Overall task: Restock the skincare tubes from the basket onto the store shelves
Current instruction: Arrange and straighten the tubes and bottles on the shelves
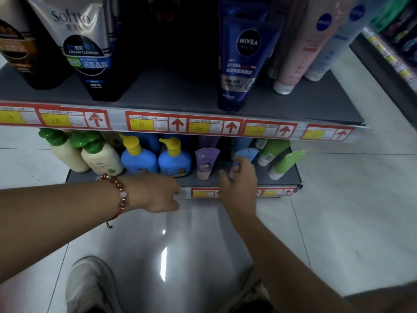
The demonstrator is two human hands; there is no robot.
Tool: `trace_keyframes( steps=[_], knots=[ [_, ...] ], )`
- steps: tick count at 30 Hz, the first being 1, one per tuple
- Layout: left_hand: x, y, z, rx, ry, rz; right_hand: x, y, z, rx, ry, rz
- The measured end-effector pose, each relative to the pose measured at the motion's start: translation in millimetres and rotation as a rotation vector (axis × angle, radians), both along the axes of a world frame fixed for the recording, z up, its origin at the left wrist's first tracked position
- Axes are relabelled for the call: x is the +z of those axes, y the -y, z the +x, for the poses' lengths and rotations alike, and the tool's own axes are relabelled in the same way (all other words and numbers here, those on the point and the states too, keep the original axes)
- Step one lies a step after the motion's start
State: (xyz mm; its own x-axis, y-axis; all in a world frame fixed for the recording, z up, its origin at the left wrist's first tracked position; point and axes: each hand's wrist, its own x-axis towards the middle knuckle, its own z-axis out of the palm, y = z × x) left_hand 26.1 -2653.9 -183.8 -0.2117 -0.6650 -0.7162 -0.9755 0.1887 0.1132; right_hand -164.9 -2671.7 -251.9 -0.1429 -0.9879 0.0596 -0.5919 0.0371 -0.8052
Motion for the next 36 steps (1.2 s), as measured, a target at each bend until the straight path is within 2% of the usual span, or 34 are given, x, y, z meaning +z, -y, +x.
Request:
trace_keyframes(
  steps=[2, 5, 7, 10, 14, 17, 20, 22, 23, 26, 31, 36],
  knots=[
    [4.3, 0.0, -13.3, -0.012, -0.027, -0.008, 17.1, 15.5, -18.1, -0.031, -0.169, -0.036],
    [10.0, -1.7, -29.7, -0.034, -0.035, -0.024, 32.2, 44.1, -41.3, -0.023, -0.519, 0.054],
    [13.1, -3.0, -37.4, -0.046, -0.056, -0.04, 31.6, 51.7, -50.3, 0.059, -0.564, 0.122],
    [13.2, -3.3, -44.2, 0.011, -0.143, -0.069, 34.2, 42.4, -60.5, 0.158, -0.292, 0.198],
    [7.3, -4.6, -55.1, 0.186, -0.367, -0.177, 49.6, 17.1, -80.3, 0.119, 0.092, 0.194],
    [5.7, -7.4, -76.2, 0.262, -0.59, -0.212, 55.3, 9.6, -77.5, 0.176, 0.598, 0.486],
    [-3.2, -9.3, -87.1, 0.477, -0.736, -0.119, 39.0, 14.1, -70.4, 0.233, 0.803, 0.728],
    [-10.4, -10.0, -84.6, 0.6, -0.717, -0.092, 17.2, 25.4, -68.0, 0.13, 0.868, 0.757],
    [-13.7, -10.4, -82.5, 0.653, -0.709, -0.085, 5.1, 33.3, -66.3, 0.065, 0.8, 0.716],
    [-22.1, -10.4, -73.8, 0.711, -0.71, -0.073, -24.9, 56.7, -58.8, -0.061, 0.34, 0.505],
    [-30.4, -10.7, -54.1, 0.68, -0.68, -0.051, -54.7, 87.1, -39.8, -0.048, 0.063, 0.293],
    [-34.3, -8.2, -47.8, 0.681, -0.63, -0.048, -60.3, 105.2, -35.0, -0.013, 0.021, 0.267]
  ],
)
